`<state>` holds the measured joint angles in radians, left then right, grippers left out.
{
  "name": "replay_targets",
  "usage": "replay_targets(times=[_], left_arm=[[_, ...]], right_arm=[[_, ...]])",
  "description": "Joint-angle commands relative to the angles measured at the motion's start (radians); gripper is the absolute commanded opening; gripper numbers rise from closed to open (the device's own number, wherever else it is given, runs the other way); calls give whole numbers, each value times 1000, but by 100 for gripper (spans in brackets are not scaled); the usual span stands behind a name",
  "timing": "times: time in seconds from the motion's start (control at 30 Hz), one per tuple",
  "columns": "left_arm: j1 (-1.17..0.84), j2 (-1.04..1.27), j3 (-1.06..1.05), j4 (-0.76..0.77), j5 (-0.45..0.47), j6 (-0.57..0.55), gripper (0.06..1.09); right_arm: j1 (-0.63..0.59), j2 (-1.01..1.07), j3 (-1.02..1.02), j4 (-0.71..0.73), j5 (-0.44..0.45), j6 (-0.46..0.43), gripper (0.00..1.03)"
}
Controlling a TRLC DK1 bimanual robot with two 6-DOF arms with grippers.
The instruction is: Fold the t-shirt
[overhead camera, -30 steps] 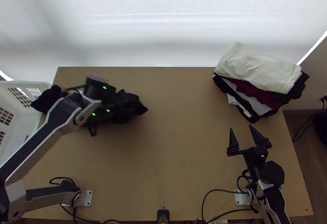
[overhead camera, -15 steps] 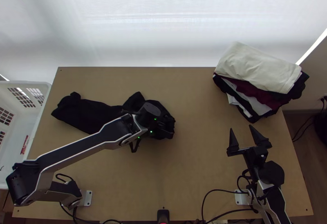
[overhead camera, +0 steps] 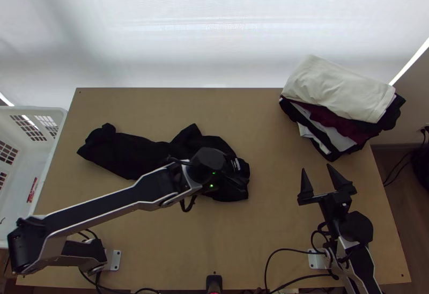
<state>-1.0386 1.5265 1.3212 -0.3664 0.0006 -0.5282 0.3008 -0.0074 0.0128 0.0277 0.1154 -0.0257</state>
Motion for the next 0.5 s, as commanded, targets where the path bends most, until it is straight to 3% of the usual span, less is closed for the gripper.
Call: replay_targets(times=[0.0,0.17,0.47], left_arm=[[52,-80,47,-19,12,-26,104],[201,-135,49,-106,27,54,104],[523,-235,35,-301,36,321,104]], right_arm=[[8,6,-7,-15,12,17,98],[8,6,-7,-15,12,17,98],[8,6,-7,-15,12,17,98]])
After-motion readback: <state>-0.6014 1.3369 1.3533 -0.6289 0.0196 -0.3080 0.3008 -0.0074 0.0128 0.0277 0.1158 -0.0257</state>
